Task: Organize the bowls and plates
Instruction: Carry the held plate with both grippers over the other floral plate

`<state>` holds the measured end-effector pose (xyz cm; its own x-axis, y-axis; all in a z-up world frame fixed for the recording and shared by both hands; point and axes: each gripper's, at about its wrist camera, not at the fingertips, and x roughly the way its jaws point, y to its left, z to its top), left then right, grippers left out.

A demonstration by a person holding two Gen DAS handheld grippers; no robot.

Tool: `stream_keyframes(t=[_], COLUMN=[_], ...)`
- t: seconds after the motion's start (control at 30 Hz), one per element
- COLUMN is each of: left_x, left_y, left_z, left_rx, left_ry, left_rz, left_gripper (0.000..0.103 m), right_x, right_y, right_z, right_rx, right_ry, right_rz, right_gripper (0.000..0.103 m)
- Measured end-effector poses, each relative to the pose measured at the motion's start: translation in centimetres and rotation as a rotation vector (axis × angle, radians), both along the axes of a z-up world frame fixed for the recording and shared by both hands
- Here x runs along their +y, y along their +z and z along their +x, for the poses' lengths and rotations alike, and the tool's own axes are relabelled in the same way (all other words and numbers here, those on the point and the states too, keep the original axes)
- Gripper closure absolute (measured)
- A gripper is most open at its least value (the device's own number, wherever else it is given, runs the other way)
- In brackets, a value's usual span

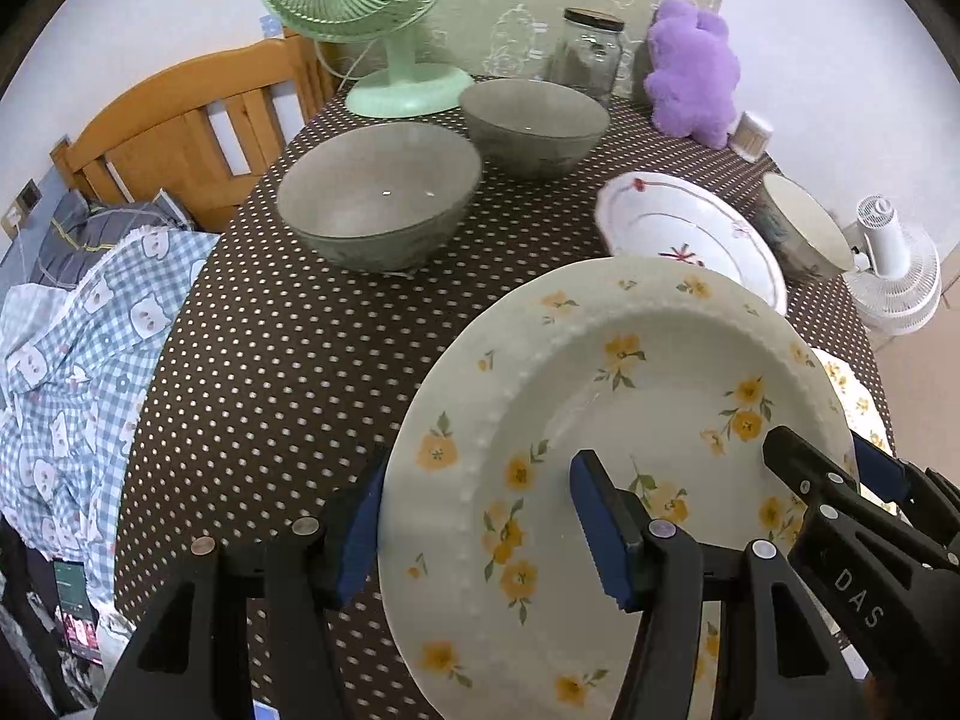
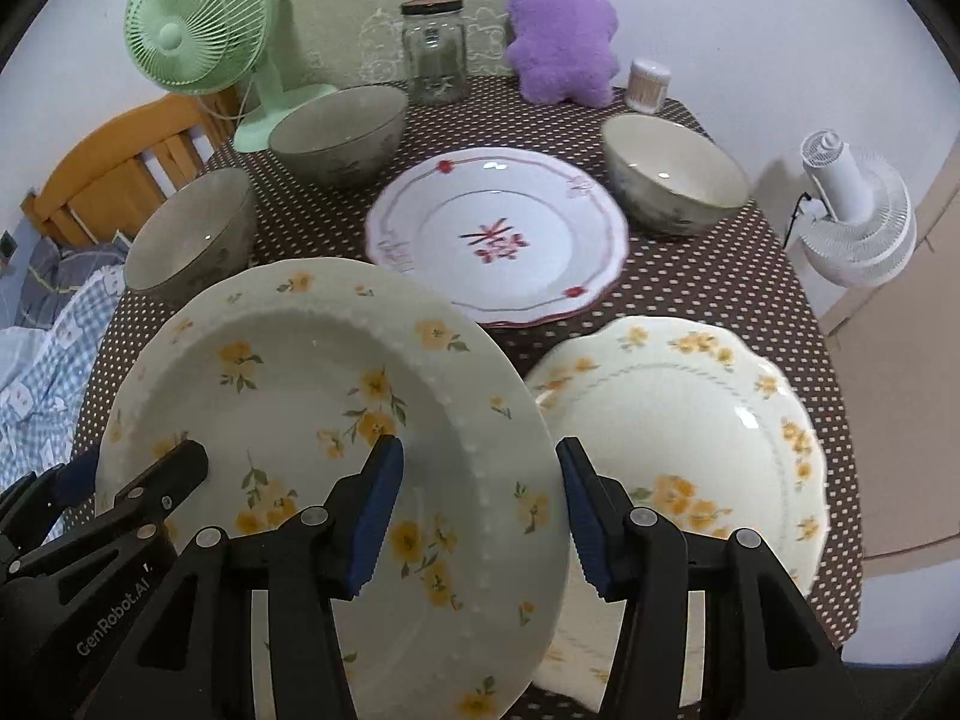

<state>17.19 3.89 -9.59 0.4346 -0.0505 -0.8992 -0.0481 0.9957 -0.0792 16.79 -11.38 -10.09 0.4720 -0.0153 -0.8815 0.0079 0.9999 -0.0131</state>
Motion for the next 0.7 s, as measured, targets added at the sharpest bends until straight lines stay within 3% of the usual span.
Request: stream_keyframes(t=[0.7], left_x=[-11.3], left_y=[0.1], left_z=[-0.5], left_rx=[-0.003], left_ry=[-0.095], left_rz=[-0.015], left_gripper=[0.043], right_x=[-11.1], right_y=[0.7], right_z=[-1.7], right_rx=[0.001], right_ry=[-0.089], right_rz=[-0.026], right_gripper=[0.047])
